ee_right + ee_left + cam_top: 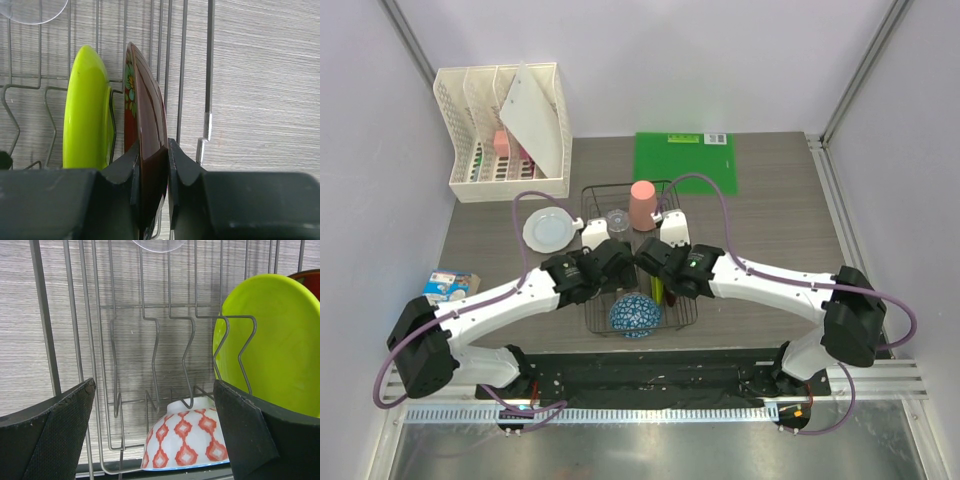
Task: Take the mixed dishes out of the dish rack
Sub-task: Pick up the plate from the dish rack.
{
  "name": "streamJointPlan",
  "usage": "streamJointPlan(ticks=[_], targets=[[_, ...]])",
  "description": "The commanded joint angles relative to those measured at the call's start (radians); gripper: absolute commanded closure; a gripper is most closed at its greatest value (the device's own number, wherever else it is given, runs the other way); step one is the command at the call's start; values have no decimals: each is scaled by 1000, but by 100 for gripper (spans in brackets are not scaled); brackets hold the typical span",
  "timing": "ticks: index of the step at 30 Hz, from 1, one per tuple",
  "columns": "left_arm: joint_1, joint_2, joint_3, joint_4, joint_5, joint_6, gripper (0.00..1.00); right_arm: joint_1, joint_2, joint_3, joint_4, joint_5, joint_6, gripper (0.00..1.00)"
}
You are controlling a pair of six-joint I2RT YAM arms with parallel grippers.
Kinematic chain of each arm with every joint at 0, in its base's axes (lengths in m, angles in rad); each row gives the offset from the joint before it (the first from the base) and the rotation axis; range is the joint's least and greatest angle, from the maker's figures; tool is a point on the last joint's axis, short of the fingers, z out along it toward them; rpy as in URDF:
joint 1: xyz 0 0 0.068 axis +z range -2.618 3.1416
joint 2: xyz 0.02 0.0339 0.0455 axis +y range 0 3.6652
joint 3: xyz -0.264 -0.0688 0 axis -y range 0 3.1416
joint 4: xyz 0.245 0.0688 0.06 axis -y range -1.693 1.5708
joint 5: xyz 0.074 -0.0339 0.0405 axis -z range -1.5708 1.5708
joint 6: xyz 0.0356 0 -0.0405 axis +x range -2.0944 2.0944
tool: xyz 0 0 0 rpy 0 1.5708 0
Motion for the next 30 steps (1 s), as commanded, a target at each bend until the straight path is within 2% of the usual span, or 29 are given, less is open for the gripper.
streamJointPlan(ticks=[1,7,16,23,25,26,27,28,29,30], targets=[[3,15,11,12,-16,-6,0,6,-78,76,-9,52,-22,89],[3,45,35,11,-20,8,0,5,-101,101,-40,76,-30,99],[3,22,104,-31,-76,45,0,6,-202,253,-126,125,-91,99],[4,-14,199,-116,-203,82,0,-5,-288,328,-161,225,-104,99],[14,-64,213,-115,-222,91,0,-5,-372,281,-108,237,-96,99],[18,-90,210,-82,-224,95,0,-6,-408,194,-4,234,-96,99],[24,-121,183,-51,-208,111,0,-21,-453,146,48,186,-96,99],[46,-208,158,4,-178,129,0,-34,-530,94,180,152,-105,99],[60,-254,125,61,-144,141,0,-52,-579,-12,248,95,-111,99],[84,-311,45,195,-85,158,0,-98,-619,-64,315,-24,-104,99]])
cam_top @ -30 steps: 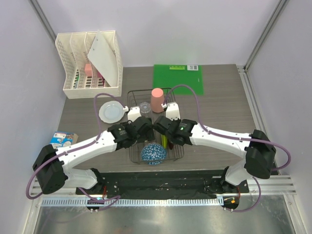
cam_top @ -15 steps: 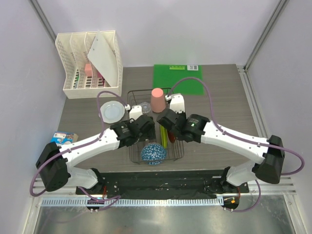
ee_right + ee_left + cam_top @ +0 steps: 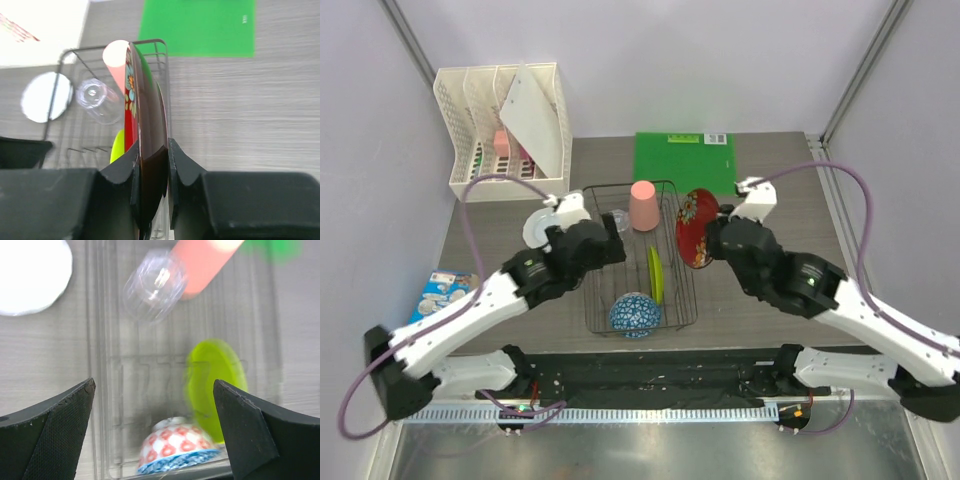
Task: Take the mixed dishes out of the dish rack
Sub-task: Pick up the plate from the dish rack.
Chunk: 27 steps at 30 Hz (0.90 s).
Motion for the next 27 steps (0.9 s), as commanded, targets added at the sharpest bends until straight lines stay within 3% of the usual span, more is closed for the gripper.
streamJointPlan(ticks=[1,3,5,7,10,14,22,27], targets=[[67,-252,-149,312,77,66,0,-111,-239,-230,443,-236,19,99],[109,-384,-272,497,191,70,0,-221,-282,-328,528,-447,73,99],[162,-435,-323,573,348,67,0,-285,-309,-379,626,-569,108,99],[236,-427,-323,614,541,32,0,-352,-309,-405,746,-736,171,99],[271,-403,-332,672,695,9,0,-391,-283,-462,925,-903,264,99],[278,-415,-375,814,781,-19,0,-408,-203,-503,1088,-1018,366,99],[278,-392,-357,836,803,-13,0,-406,-70,-497,1211,-1115,432,99],[278,-348,-369,891,839,-26,9,-406,-7,-506,1303,-1222,498,99]])
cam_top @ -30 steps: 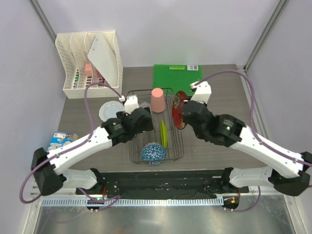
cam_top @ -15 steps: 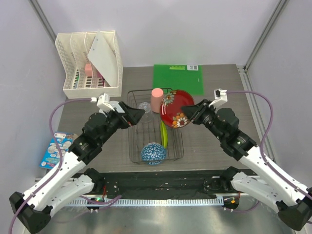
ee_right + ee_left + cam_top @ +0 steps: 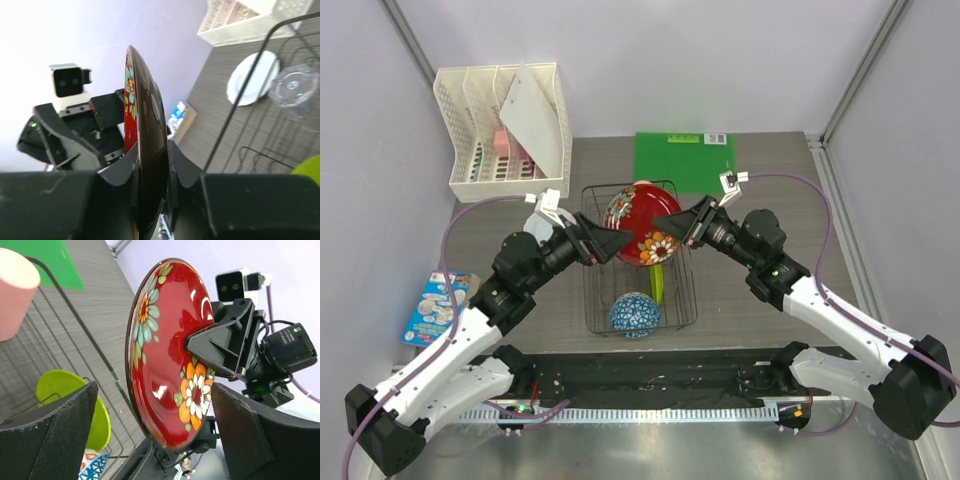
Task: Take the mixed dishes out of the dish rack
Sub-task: Pick up the plate from the dish rack, then place the plate at the center of the board.
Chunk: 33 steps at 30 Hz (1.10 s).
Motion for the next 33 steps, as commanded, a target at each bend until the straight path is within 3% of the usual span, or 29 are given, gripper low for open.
streamJointPlan(ticks=[1,2,3,4,6,11,12,13,14,15,16,17,19,20,22,27,33], targets=[[4,38,7,121,74,-34,15,-3,33,13,268,-130,104,99],[4,44,-5,137,83,-43,21,-4,41,0,285,-132,115,99],[4,59,-11,167,92,-46,36,-4,41,-1,288,-130,114,99],[4,64,-13,166,106,-49,72,-3,38,-3,281,-129,109,99],[4,78,-4,149,108,-46,89,-3,32,-3,273,-132,104,99],[8,68,2,122,79,-32,88,-3,33,-4,247,-153,91,99],[8,68,4,122,77,-26,91,-3,27,-6,241,-153,86,99],[9,70,14,117,80,-17,100,-4,26,-3,213,-153,81,99],[8,70,25,85,65,-8,100,-4,23,3,189,-150,52,99],[9,67,33,60,47,9,100,-4,21,12,149,-135,34,89],[15,56,44,45,36,15,100,-3,1,20,50,-104,6,73],[32,46,44,25,25,18,100,-4,-13,34,0,-40,-44,45],[56,15,54,-6,-16,20,100,-4,-65,60,-145,43,-103,23],[90,9,67,-44,-39,25,100,-4,-83,69,-193,136,-161,19],[132,2,111,-163,-92,38,100,-4,-138,98,-319,225,-207,15],[291,16,168,-302,-131,25,100,-4,-235,104,-416,417,-293,13],[376,61,243,-424,-308,32,100,-3,-319,60,-459,445,-321,14]])
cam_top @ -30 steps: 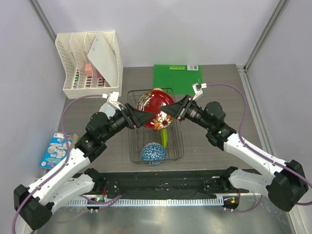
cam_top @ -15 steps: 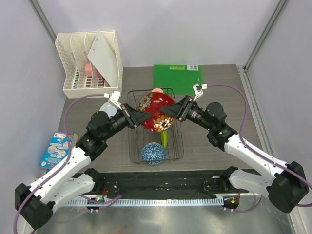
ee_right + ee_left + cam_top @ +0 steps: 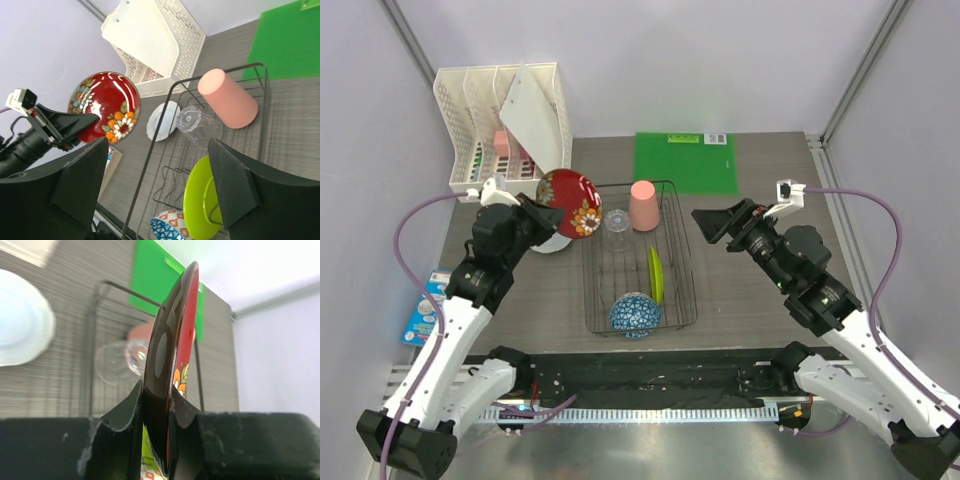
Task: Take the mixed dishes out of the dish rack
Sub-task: Place the plate at the center of the board.
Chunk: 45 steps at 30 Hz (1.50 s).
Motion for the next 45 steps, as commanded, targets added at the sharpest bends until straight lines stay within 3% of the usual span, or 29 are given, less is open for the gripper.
streamJointPlan(ticks=[1,6,10,12,16,26,35,45], targets=[[73,21,96,-42,-148,12,100,2,-41,-19,-56,72,-66,15],[166,76,87,-62,-196,-37,100,2,-90,-45,-78,61,-84,16],[310,176,18,16,-52,-122,100,2,-115,-56,-93,58,-107,16],[370,207,-54,134,62,-188,100,2,-124,-57,-101,53,-118,16],[458,291,-136,315,158,-254,100,2,-144,-71,-102,47,-129,17],[479,559,-179,717,307,-322,100,3,-155,-106,-93,39,-121,17],[478,711,-191,756,333,-328,100,3,-147,-119,-91,49,-118,17],[479,714,-157,553,281,-279,97,2,-122,-145,-62,42,-100,17]])
